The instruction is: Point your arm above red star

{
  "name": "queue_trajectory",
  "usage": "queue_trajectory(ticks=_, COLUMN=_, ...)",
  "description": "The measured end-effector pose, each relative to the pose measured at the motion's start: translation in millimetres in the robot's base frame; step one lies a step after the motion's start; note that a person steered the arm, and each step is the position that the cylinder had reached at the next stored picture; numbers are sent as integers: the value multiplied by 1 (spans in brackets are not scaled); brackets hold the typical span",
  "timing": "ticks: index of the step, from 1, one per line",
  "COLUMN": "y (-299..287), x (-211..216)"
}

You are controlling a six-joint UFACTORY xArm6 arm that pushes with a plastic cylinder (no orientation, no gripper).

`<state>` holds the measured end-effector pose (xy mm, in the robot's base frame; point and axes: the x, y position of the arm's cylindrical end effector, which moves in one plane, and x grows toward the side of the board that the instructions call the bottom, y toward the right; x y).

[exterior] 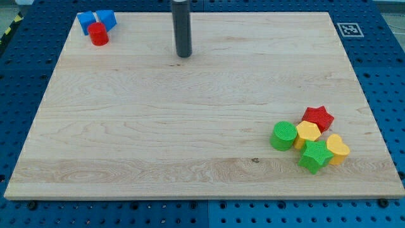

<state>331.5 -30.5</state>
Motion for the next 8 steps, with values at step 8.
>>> queue_trajectory(ticks=8, y=186, x=47)
